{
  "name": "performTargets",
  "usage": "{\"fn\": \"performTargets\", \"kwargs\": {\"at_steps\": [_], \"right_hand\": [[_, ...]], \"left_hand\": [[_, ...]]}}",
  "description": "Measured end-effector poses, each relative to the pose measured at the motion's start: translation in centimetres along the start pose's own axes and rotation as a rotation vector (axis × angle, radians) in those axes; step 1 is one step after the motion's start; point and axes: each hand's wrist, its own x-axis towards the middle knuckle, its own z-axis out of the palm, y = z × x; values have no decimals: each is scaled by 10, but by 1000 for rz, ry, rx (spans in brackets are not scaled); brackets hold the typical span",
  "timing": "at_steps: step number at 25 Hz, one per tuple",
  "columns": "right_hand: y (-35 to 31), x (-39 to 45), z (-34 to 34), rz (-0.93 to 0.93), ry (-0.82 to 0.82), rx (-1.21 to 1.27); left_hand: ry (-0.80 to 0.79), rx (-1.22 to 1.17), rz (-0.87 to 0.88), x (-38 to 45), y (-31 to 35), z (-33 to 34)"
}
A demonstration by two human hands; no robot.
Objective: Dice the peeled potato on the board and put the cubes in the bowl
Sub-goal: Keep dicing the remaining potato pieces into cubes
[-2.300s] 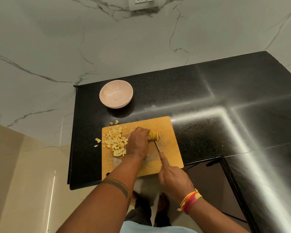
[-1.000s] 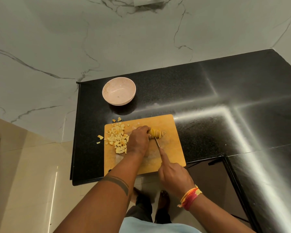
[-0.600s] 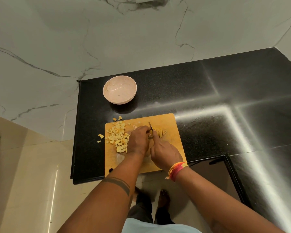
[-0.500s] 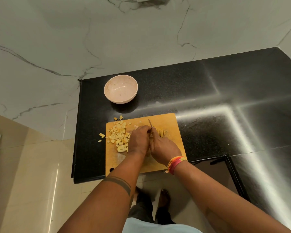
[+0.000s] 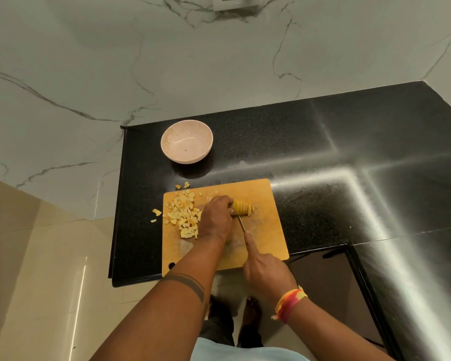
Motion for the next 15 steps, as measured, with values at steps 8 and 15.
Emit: {"fn": "performTargets", "kwargs": {"at_steps": [8,15], "right_hand": [[-17,17,-18,-20,121,48],[-32,48,-27,-62,99,69]], "left_hand": [[26,7,34,-4,-6,-3],[27,-36,8,-1,-8,-2]]}}
